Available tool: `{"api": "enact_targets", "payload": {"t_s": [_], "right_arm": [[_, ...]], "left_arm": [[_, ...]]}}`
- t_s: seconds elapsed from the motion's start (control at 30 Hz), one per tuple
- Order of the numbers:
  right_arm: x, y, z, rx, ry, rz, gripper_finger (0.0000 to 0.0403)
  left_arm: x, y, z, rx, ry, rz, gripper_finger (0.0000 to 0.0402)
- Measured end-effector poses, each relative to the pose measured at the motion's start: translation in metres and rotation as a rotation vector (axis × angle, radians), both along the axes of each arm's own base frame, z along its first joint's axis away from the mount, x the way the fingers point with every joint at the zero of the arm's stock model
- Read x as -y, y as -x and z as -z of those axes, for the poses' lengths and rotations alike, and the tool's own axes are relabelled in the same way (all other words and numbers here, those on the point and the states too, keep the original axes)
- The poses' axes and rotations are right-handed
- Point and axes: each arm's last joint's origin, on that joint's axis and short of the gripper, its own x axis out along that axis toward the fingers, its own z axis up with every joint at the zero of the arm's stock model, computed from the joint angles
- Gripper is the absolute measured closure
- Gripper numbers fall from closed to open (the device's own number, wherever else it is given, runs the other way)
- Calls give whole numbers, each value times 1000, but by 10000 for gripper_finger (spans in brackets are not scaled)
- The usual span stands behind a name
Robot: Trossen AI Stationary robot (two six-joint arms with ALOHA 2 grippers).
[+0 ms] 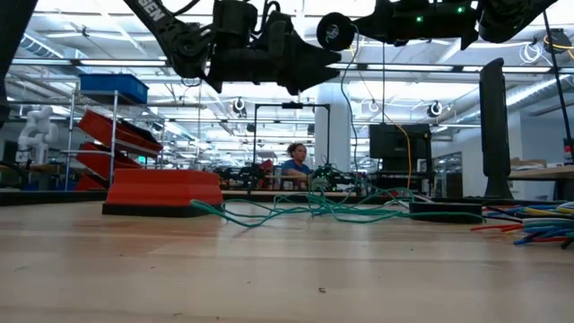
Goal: Coiling cords
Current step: Coil the green wire cable on the spool
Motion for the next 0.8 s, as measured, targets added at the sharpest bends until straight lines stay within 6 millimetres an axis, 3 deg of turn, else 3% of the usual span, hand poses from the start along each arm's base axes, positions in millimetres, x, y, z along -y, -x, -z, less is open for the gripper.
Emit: {"api": "enact_targets", "payload": {"t_s": [0.37,0.57,0.8], "right_arm": [[-1,0,-1,12,0,-30,403],[-2,0,-3,43,-15,-89,403],[-2,0,-2,39,-25,-92,403]], "left_arm": [[-11,1,3,2,-51,-1,132],[-18,-12,19,-31,-31,44,159],[-22,-24,13,-4,-36,93,189]]}}
